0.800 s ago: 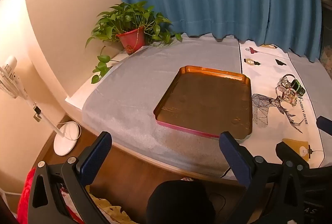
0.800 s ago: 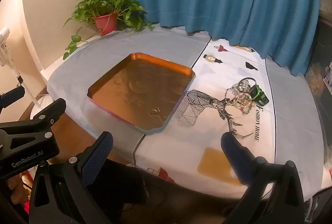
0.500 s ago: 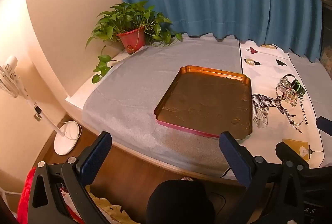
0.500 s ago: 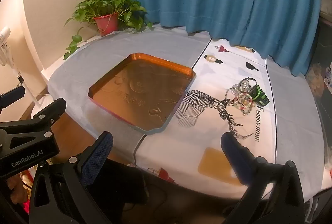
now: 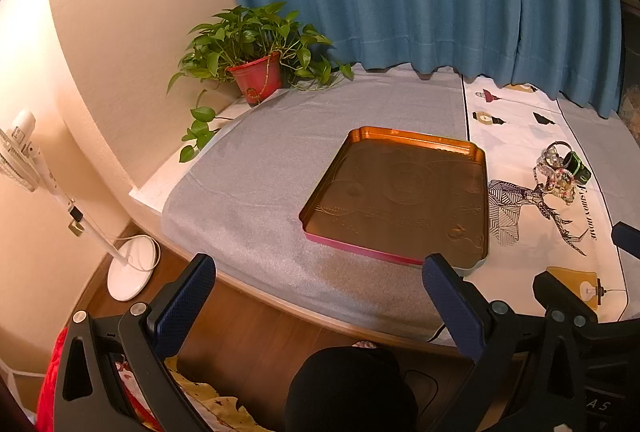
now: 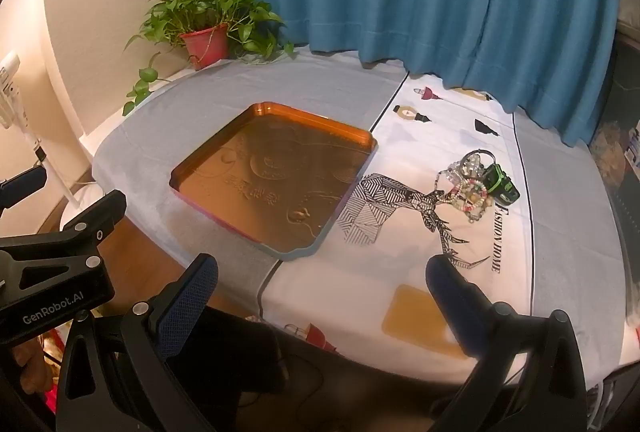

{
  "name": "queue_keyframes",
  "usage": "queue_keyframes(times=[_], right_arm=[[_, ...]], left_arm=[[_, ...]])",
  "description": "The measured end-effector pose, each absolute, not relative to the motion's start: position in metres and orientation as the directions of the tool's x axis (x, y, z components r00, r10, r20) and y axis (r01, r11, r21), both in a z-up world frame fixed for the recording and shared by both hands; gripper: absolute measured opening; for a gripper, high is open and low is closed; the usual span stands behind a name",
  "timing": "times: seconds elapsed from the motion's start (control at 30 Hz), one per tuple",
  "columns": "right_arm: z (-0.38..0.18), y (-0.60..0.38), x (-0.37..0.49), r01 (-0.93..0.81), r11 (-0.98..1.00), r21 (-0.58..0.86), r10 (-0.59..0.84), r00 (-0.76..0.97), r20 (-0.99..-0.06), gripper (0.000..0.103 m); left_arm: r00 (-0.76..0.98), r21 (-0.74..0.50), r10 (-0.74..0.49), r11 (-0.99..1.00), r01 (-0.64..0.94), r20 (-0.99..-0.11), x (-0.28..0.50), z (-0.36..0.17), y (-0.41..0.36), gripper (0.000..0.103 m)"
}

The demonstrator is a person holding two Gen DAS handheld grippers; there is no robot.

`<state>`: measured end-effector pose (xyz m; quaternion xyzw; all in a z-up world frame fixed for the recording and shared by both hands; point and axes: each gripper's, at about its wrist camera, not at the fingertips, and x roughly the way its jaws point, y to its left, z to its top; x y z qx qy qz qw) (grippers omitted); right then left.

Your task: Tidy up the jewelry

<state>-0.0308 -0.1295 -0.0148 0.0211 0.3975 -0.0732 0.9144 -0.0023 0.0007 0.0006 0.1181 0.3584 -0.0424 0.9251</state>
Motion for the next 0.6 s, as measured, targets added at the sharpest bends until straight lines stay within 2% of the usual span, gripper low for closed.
queue_keyframes(times=[0.6], right_arm=[[-0.0122, -0.1286, -0.0302, 0.150, 0.988, -0.021, -0.117, 0.673, -0.730, 0.103]], left_arm=[[0.739, 0.190, 0.007, 0.968, 0.164, -0.674, -0.0022, 0.0007, 0.0006, 0.103]])
